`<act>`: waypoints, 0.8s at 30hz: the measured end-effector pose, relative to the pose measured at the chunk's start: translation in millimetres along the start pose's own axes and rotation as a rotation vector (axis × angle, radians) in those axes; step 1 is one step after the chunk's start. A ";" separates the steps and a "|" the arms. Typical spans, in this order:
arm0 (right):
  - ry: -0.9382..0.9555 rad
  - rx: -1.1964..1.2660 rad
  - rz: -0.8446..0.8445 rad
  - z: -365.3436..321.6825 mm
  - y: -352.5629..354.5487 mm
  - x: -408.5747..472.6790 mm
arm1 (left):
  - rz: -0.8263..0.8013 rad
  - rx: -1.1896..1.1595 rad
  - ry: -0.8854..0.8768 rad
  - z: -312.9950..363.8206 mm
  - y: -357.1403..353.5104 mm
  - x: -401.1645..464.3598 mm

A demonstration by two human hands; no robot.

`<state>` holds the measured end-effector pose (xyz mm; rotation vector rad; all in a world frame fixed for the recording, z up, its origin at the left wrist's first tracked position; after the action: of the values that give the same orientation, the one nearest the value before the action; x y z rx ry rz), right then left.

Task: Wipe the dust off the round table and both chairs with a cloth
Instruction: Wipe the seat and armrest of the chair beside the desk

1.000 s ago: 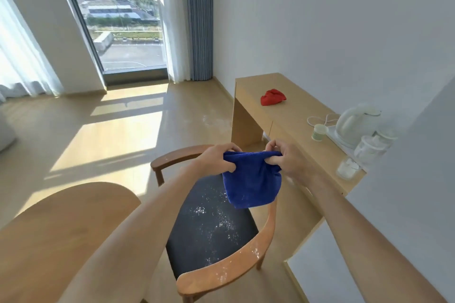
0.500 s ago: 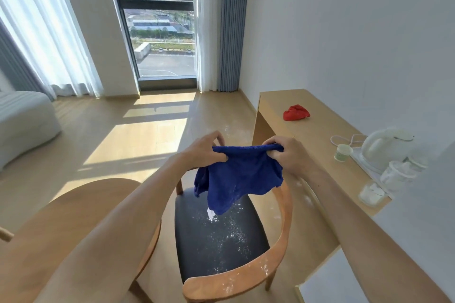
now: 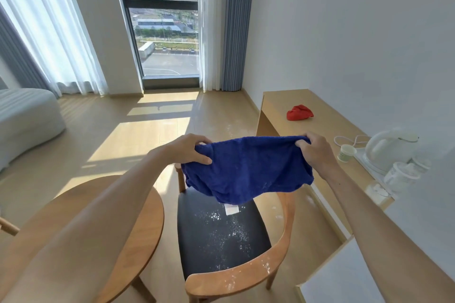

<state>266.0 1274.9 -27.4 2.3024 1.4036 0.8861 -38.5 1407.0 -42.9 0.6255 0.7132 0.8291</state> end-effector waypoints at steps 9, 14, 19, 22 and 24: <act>0.045 -0.036 -0.090 5.9 5.5 -3.4 | 0.191 0.342 -0.050 -0.8 14.3 8.8; 0.161 -0.338 -0.270 1.6 14.8 2.4 | 0.237 0.489 -0.074 -1.4 24.0 9.1; 0.180 -0.427 -0.328 -1.3 11.2 8.2 | 0.278 0.419 -0.067 5.7 18.4 12.3; 0.165 -0.325 -0.305 -3.7 9.1 10.5 | 0.267 0.344 -0.012 1.6 17.0 19.0; 0.138 -0.263 -0.308 -4.2 7.3 11.8 | 0.235 0.305 -0.005 -0.9 16.5 21.7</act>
<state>272.3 1281.5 -16.2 1.8037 1.5403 1.0730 -36.0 1433.7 -38.2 0.9998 0.7780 0.9424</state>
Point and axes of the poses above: each hand's wrist, its own x-axis towards the middle knuckle, its own y-axis out of the back of the hand, z = x × y, the point moved 4 cm from there along x, towards the middle knuckle, and after that the axes turned 15 degrees about y, right-handed, at the moved point
